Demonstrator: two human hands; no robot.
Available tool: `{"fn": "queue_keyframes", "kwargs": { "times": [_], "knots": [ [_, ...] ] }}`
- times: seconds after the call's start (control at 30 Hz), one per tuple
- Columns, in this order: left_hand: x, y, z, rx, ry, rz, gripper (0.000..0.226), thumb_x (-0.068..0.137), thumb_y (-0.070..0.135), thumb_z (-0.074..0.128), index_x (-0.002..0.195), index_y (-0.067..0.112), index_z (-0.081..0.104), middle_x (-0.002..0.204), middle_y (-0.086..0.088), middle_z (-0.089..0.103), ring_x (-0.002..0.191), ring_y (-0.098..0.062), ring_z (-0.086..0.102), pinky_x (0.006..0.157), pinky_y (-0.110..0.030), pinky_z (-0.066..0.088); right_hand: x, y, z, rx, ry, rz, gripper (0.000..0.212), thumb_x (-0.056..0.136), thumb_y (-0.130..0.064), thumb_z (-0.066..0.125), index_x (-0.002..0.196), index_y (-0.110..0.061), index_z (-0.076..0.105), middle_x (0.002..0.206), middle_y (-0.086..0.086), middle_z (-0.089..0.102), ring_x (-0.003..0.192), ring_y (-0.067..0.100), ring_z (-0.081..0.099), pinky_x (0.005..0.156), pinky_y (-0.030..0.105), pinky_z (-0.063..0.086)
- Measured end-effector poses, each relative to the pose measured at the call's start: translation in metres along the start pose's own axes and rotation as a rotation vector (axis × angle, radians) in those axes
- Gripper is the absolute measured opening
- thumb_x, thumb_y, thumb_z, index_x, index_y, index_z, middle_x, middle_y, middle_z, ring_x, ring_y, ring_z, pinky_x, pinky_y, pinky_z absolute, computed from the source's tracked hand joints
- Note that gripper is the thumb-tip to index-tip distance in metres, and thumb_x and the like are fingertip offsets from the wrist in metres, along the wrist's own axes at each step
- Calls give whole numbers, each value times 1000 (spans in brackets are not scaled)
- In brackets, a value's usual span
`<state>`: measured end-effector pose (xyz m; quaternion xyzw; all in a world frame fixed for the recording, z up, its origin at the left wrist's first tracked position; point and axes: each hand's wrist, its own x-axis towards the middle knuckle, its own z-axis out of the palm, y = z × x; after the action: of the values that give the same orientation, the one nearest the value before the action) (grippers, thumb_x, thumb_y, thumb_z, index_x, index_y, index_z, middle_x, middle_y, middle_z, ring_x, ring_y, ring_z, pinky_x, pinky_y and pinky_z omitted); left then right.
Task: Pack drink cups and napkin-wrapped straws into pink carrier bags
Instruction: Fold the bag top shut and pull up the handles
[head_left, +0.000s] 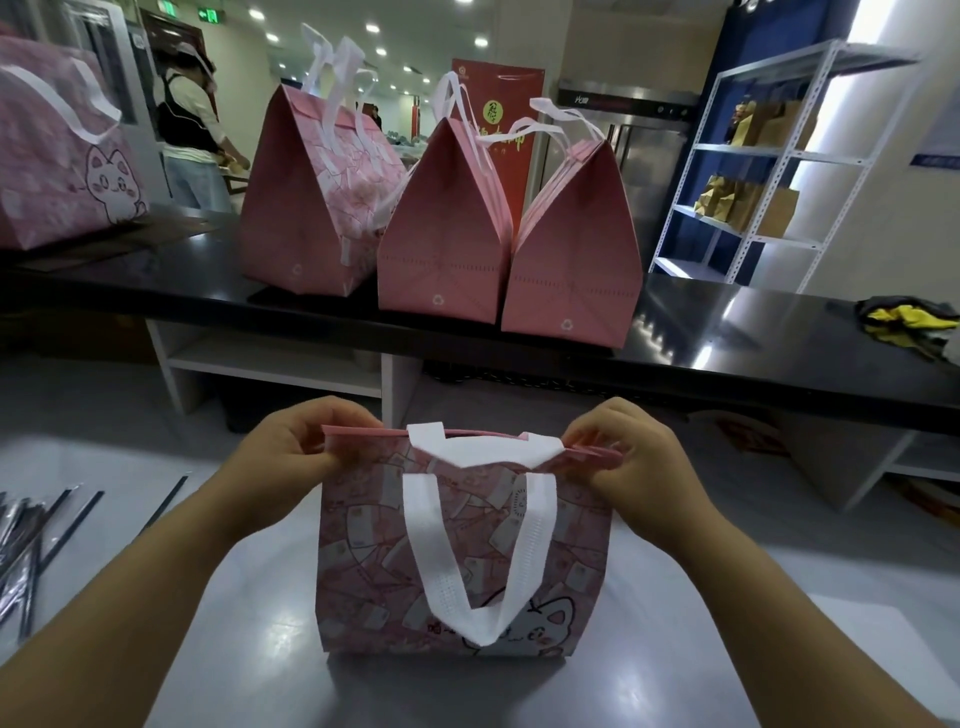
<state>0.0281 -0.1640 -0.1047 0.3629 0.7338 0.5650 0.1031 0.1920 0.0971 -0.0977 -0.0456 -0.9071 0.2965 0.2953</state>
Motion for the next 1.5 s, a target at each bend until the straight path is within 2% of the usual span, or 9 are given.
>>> {"fn": "queue_keyframes", "kwargs": {
  "times": [0.3,0.47,0.57,0.7,0.8,0.9,1.03,1.13,1.5],
  "knots": [
    [0,-14,-6,60,-8,266,55,81,-17,55,87,36,72,91,11,66,92,-11,63,68,-14,53,2,8,1,49,-93,-99,29,78,-13,75,96,-34,66,95,-14,60,90,14,60,75,37,57],
    [4,-23,-7,476,22,547,25,83,29,54,103,27,68,104,27,56,102,5,54,77,-7,50,1,17,2,-236,-25,-355,22,83,-43,62,102,-31,63,97,-8,62,83,18,60,63,44,54],
    [4,-23,-5,734,-3,643,33,82,34,51,102,16,70,103,0,63,94,-5,57,72,-12,52,0,21,3,-441,-46,-417,24,84,-42,63,105,-30,62,100,-3,65,82,19,60,61,42,50],
    [5,-13,-1,844,47,699,34,84,37,49,91,13,72,90,-4,68,75,-19,63,59,-28,58,-2,11,-1,-513,-84,-374,28,87,-42,50,104,-30,69,100,-9,65,86,14,58,68,37,45],
    [13,-7,6,883,104,702,37,84,42,49,74,12,68,73,-1,65,60,-16,58,49,-31,53,8,0,0,-542,-48,-371,22,88,-41,52,85,-27,69,84,-11,65,70,13,57,59,37,45],
    [18,0,19,954,162,615,41,80,54,49,67,16,58,64,3,54,51,-14,45,44,-30,44,16,-11,8,-584,-34,-293,18,79,-42,69,83,-25,66,75,-10,62,63,15,55,58,35,45],
    [20,6,37,982,232,490,48,68,68,52,67,20,47,64,5,46,52,-15,39,43,-28,37,21,-28,26,-592,-81,-150,39,76,-60,63,99,-28,66,90,-9,60,81,16,57,70,34,44],
    [21,7,46,976,274,409,49,68,69,46,74,21,51,68,6,48,56,-15,43,46,-28,39,24,-37,37,-630,-128,-22,48,79,-68,53,110,-32,62,107,-8,54,98,16,49,79,34,41],
    [19,-4,36,761,236,350,57,67,75,50,78,22,65,74,11,55,66,-13,51,56,-30,47,28,-37,29,-422,-198,103,21,82,-48,65,97,-33,65,94,-16,51,92,8,49,82,32,45]
  ]
}}
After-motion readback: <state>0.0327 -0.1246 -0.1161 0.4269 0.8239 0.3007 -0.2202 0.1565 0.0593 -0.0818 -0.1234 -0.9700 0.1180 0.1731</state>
